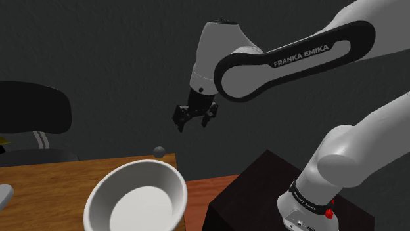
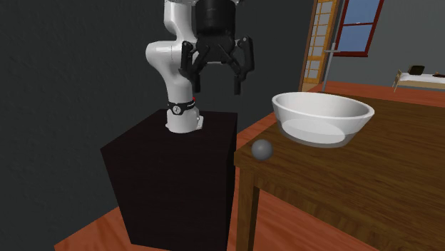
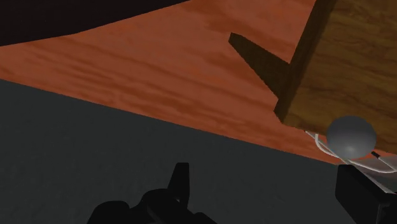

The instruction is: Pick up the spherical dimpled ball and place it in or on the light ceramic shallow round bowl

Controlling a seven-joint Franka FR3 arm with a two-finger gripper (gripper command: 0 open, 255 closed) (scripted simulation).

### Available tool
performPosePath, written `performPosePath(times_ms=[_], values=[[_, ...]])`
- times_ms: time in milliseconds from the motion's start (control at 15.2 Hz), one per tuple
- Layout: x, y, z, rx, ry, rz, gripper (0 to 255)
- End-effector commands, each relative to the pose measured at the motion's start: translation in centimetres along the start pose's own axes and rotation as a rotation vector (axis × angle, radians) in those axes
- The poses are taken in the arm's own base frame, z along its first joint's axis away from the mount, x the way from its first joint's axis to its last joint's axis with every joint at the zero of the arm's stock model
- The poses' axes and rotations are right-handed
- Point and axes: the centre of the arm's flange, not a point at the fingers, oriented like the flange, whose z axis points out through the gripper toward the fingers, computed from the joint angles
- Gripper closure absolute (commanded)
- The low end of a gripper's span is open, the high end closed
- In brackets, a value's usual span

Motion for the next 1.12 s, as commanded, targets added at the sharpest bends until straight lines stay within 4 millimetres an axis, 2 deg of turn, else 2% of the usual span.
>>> performPosePath(times_ms=[0, 462, 990, 1056], values=[[0.1, -2.3, 1.1, 0.006, 0.010, 0.018, 0], [0.9, -9.8, 6.2, 0.015, 0.042, 0.072, 0], [1.2, -10.1, 10.4, 0.016, 0.043, 0.074, 0], [1.2, -10.1, 10.4, 0.016, 0.043, 0.074, 0]])
